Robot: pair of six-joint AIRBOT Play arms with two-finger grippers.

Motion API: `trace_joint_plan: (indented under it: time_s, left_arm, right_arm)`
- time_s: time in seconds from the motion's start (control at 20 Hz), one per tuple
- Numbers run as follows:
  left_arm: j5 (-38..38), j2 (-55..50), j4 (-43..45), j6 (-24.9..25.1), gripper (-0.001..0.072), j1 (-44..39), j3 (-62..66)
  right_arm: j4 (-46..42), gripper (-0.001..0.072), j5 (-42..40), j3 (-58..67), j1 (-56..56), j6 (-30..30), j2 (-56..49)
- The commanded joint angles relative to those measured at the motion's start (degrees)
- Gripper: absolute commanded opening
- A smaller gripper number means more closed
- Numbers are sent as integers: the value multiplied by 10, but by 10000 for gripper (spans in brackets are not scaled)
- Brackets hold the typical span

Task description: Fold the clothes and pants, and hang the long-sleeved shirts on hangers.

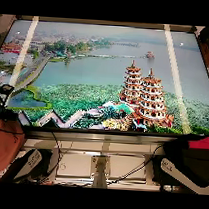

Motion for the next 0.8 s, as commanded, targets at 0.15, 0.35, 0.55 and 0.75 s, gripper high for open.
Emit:
trace_joint_plan:
  time_s: [0.15,0.35,0.55,0.75]
  left_arm:
    - [4,20,2,-2,17,-17,25]
    - [43,63,2,-11,17,-61,80]
    - [155,116,-10,-156,16,-115,95]
    - [189,139,-97,-162,17,-212,95]
  right_arm:
    - [0,14,0,0,0,0,0]
    - [0,13,0,0,0,0,0]
    - [0,13,0,0,0,0,0]
    - [0,13,0,0,0,0,0]
